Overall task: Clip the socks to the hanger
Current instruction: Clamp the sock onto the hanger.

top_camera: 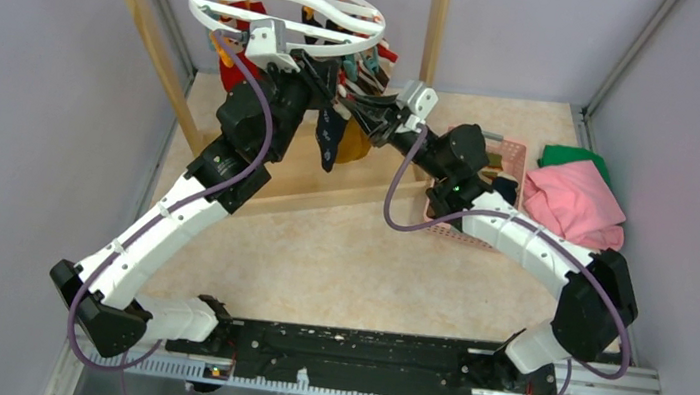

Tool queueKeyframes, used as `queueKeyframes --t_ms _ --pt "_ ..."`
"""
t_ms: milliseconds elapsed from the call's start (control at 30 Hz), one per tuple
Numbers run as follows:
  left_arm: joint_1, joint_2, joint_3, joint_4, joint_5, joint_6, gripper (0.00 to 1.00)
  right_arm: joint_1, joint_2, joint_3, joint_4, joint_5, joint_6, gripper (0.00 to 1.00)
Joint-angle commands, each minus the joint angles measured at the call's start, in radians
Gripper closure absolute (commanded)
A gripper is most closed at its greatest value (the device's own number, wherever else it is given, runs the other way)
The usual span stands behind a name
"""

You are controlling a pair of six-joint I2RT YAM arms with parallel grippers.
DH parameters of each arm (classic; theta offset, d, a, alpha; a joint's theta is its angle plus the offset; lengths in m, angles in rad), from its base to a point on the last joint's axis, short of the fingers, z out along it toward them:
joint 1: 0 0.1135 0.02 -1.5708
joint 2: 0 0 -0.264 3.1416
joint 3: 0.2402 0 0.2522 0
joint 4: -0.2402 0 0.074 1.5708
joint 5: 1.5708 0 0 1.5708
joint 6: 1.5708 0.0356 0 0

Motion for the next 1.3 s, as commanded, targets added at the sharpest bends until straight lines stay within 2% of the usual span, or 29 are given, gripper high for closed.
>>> queueKeyframes --t_ms 0,667,1267 --pt "0.002 -0.023 -0.002 0.022 0.007 -0.014 0.79 -0.003 0.001 0.07 0.019 0.008 -0.012 1.0" --pt "0.002 -0.016 0.0 0.01 0.017 -0.029 0.8 0.012 0.016 0.146 -0.107 0.028 -0.126 1.0" --pt "0.002 -0.009 0.003 0.008 0.02 -0.034 0.8 0.021 0.017 0.183 -0.111 0.02 -0.152 1.0"
